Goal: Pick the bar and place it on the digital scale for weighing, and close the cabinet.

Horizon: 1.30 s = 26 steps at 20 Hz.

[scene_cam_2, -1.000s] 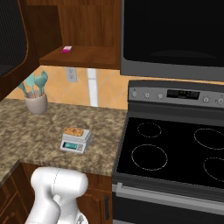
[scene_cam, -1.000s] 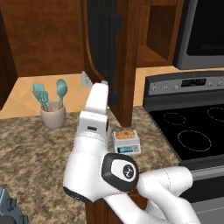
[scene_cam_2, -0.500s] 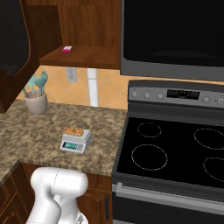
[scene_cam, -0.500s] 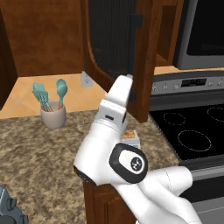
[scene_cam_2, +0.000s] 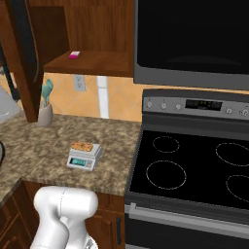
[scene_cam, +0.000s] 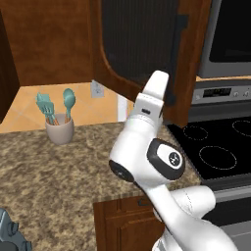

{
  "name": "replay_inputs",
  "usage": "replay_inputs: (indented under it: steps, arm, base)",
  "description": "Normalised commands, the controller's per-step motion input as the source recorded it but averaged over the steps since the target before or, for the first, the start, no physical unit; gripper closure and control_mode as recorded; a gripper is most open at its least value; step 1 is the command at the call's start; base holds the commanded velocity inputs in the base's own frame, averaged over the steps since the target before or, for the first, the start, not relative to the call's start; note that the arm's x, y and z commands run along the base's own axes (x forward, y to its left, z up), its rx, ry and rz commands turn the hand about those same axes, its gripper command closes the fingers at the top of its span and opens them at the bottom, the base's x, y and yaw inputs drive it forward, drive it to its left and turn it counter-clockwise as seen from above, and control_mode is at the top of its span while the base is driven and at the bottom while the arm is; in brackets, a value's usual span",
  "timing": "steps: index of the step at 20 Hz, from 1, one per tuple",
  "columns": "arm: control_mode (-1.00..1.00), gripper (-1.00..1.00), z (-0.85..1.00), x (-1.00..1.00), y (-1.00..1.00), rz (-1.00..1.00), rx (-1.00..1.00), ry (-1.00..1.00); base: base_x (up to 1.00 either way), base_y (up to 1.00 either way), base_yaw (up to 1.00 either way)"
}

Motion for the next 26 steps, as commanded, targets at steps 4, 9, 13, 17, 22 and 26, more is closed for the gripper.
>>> replay_inputs:
  steps: [4, 9, 13, 17, 22, 26]
  arm:
    - [-1.00, -1.00, -0.06, 0.89, -0.57, 0.00, 0.02, 0.00]
    - [-1.00, -1.00, -0.11, 0.93, -0.41, 0.00, 0.03, 0.00]
    - [-1.00, -1.00, -0.03, 0.93, -0.27, 0.05, 0.03, 0.10]
    - [-1.00, -1.00, 0.00, 0.62, -0.40, 0.12, 0.06, 0.13]
    - [-1.00, -1.00, 0.00, 0.80, -0.47, 0.17, 0.07, 0.20]
    - [-1.00, -1.00, 0.00, 0.66, -0.57, 0.16, 0.09, 0.12]
  base:
    - [0.00, 0.00, 0.00]
    - [0.00, 0.00, 0.00]
    - [0.00, 0.00, 0.00]
    - [0.00, 0.00, 0.00]
    - [0.00, 0.00, 0.00]
    - [0.00, 0.00, 0.00]
